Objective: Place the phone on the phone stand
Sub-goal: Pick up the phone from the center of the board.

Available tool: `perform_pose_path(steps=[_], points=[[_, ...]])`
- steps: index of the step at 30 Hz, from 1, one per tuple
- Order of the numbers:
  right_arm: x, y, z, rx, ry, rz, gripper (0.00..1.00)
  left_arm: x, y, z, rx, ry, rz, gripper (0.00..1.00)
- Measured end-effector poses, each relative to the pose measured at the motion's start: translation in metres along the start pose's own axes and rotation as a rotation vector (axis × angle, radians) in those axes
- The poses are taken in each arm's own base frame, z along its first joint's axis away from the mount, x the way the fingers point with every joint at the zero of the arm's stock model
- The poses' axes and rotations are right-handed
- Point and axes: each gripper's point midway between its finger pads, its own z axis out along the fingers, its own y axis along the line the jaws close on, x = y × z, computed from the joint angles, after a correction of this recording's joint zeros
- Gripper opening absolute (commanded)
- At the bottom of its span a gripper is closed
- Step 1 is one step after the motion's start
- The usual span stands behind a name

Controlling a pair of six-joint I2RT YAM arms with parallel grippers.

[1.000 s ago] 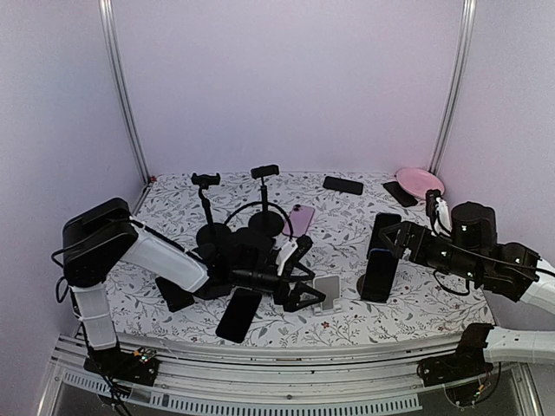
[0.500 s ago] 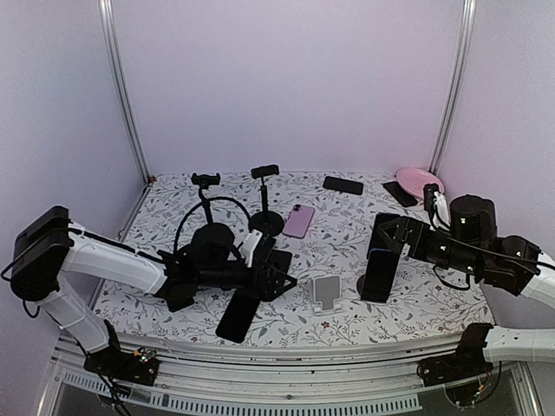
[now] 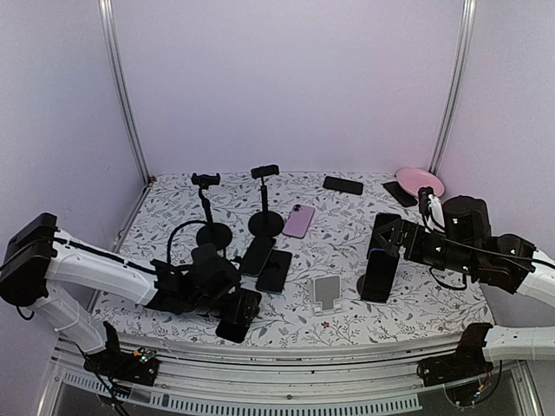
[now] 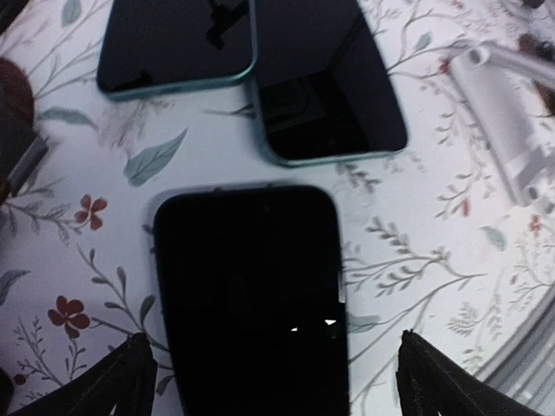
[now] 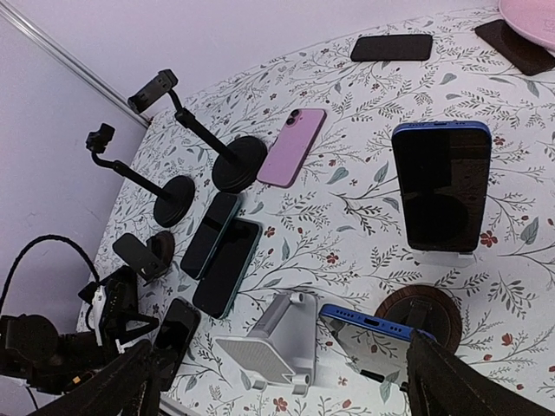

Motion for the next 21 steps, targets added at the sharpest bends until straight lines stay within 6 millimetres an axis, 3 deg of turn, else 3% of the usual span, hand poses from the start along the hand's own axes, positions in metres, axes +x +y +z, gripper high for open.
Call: perform_pose_path(steps=[3,11,19,21], points=[[-0.001,0.002,0.000,-0.004,0.003,0.000,0.99,0.015,0.016,0.010,-0.109,0.041,0.017,0.97],[-0.008,0.009,-0.003,-0.022,-0.009,0.005,0.99,0.008,0.018,0.020,-0.183,0.016,0.018,0.96],[-0.008,0.010,-0.003,-0.026,-0.007,0.011,0.99,0.007,0.011,0.027,-0.242,0.005,0.049,0.83],[-0.007,0.011,-0.003,-0.033,0.000,0.012,0.99,0.005,0.007,0.030,-0.246,-0.004,0.047,0.76]])
